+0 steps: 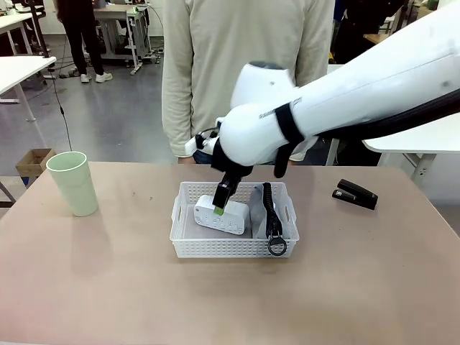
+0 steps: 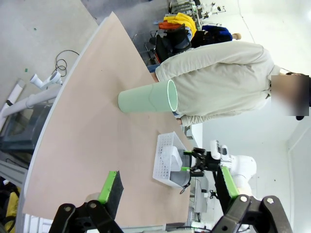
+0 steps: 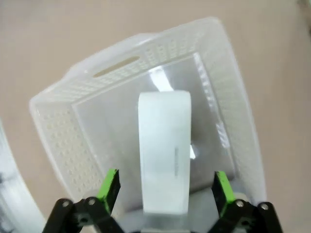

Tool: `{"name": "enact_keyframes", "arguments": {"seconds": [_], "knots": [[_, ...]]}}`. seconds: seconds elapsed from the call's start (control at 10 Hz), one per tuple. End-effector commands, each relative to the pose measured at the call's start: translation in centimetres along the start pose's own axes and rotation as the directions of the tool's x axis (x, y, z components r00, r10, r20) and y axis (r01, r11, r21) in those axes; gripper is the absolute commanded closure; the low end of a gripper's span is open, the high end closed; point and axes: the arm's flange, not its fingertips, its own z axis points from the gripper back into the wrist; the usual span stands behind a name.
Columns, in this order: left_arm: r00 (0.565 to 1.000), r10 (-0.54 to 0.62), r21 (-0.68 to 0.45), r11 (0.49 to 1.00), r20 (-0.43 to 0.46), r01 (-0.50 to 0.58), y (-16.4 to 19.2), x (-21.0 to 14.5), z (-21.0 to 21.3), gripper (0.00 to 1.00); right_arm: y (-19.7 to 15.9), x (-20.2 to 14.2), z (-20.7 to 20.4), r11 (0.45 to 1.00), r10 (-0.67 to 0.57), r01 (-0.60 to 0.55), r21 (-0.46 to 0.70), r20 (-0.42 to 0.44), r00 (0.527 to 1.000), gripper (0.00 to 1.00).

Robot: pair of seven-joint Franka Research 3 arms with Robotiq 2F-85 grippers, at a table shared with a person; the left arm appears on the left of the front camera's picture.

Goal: Efficiently arrange items inside the basket to fit them all.
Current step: Pick up the Digital clock and place it inside the Organizing basket.

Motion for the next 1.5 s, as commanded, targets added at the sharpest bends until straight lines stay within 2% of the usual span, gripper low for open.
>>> {"name": "enact_keyframes", "arguments": {"seconds": [0.0, 0.1, 0.2, 0.3, 0.4, 0.5, 0.6, 0.7, 0.8, 0.9, 1.0, 1.1, 1.2, 1.3, 1.4], "knots": [[1.000, -0.022, -0.022, 0.999, 0.013, 0.023, 0.0, -0.1, 0.0, 0.00, 3.2, -7.2, 6.2, 0.997, -0.062, 0.067, -0.032, 0.116, 0.991, 0.00], [1.000, -0.022, -0.022, 0.999, 0.013, 0.023, 0.0, -0.1, 0.0, 0.00, 4.4, -10.3, 7.9, 0.990, -0.138, 0.143, -0.019, 0.156, 0.978, 0.00], [1.000, -0.022, -0.022, 0.999, 0.013, 0.023, 0.0, -0.1, 0.0, 0.00, 4.9, -14.4, 9.3, 0.963, -0.271, 0.265, 0.056, 0.229, 0.935, 0.00], [1.000, -0.022, -0.022, 0.999, 0.013, 0.023, 0.0, -0.1, 0.0, 0.00, 4.9, -18.3, 10.0, 0.938, -0.336, 0.298, 0.179, 0.245, 0.910, 0.00], [1.000, -0.022, -0.022, 0.999, 0.013, 0.023, 0.0, -0.1, 0.0, 0.00, 4.4, -22.8, 10.3, 0.870, -0.472, 0.399, 0.289, 0.258, 0.843, 0.00], [1.000, -0.022, -0.022, 0.999, 0.013, 0.023, 0.0, -0.1, 0.0, 0.00, 4.1, -27.7, 10.3, 0.820, -0.537, 0.391, 0.418, 0.325, 0.779, 0.00], [1.000, -0.022, -0.022, 0.999, 0.013, 0.023, 0.0, -0.1, 0.0, 0.00, 3.5, -33.6, 10.2, 0.698, -0.689, 0.436, 0.568, 0.368, 0.624, 0.00], [1.000, -0.022, -0.022, 0.999, 0.013, 0.023, 0.0, -0.1, 0.0, 0.00, 3.3, -38.4, 10.0, 0.575, -0.804, 0.458, 0.678, 0.362, 0.472, 0.00], [1.000, -0.022, -0.022, 0.999, 0.013, 0.023, 0.0, -0.1, 0.0, 0.00, 3.1, -42.9, 9.6, 0.464, -0.876, 0.385, 0.798, 0.347, 0.336, 0.00], [1.000, -0.022, -0.022, 0.999, 0.013, 0.023, 0.0, -0.1, 0.0, 0.00, 2.8, -45.6, 8.4, 0.385, -0.907, 0.300, 0.872, 0.299, 0.296, 0.00], [1.000, -0.022, -0.022, 0.999, 0.013, 0.023, 0.0, -0.1, 0.0, 0.00, 2.4, -47.7, 6.6, 0.351, -0.909, 0.207, 0.913, 0.279, 0.310, 0.00], [1.000, -0.022, -0.022, 0.999, 0.013, 0.023, 0.0, -0.1, 0.0, 0.00, 2.7, -50.3, 4.5, 0.368, -0.907, 0.122, 0.922, 0.326, 0.267, 0.00], [1.000, -0.022, -0.022, 0.999, 0.013, 0.023, 0.0, -0.1, 0.0, 0.00, 2.8, -51.5, 2.8, 0.384, -0.913, 0.168, 0.908, 0.348, 0.211, 0.00], [1.000, -0.022, -0.022, 0.999, 0.013, 0.023, 0.0, -0.1, 0.0, 0.00, -4.9, -48.3, 11.6, 0.368, -0.911, 0.229, 0.901, 0.301, 0.281, 0.00], [1.000, -0.022, -0.022, 0.999, 0.013, 0.023, 0.0, -0.1, 0.0, 0.00, -4.9, -48.3, 11.6, 0.368, -0.911, 0.229, 0.901, 0.301, 0.281, 0.00]]}}
